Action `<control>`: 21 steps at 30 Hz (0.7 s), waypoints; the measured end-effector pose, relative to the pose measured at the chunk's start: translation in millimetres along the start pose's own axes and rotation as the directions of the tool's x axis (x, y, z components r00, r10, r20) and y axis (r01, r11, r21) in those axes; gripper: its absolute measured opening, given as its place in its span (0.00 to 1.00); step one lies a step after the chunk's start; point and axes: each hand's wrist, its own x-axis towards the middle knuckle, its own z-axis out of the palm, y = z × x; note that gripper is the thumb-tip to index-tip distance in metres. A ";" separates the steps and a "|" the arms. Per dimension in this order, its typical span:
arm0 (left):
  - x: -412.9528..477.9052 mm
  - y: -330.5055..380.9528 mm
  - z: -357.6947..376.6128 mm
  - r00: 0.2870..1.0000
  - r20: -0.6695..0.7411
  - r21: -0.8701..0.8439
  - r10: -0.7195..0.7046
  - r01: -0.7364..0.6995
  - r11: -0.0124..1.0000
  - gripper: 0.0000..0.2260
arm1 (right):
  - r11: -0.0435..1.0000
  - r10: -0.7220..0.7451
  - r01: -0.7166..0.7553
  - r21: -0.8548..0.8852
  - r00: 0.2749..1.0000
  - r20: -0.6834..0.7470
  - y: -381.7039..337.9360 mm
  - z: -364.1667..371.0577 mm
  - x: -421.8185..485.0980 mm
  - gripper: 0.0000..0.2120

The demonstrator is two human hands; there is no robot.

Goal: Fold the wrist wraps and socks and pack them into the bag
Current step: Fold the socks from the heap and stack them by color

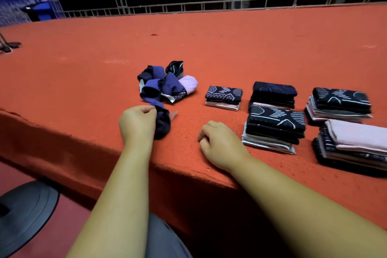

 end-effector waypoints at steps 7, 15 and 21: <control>-84.3 61.7 -23.8 0.954 0.272 -0.262 0.130 -0.057 0.963 0.06 | 0.870 0.309 -0.294 0.395 0.951 0.027 -20.1 -53.0 -53.0 0.11; -180.7 121.1 -16.2 0.782 0.499 -0.511 0.374 -0.083 0.856 0.13 | 0.663 0.435 -0.358 0.657 0.899 0.050 10.7 -148.4 -152.5 0.07; -235.0 125.7 16.2 0.672 0.455 -0.415 0.584 -0.420 0.807 0.10 | 0.762 0.391 -0.261 0.593 0.915 -0.100 59.1 -141.9 -200.2 0.18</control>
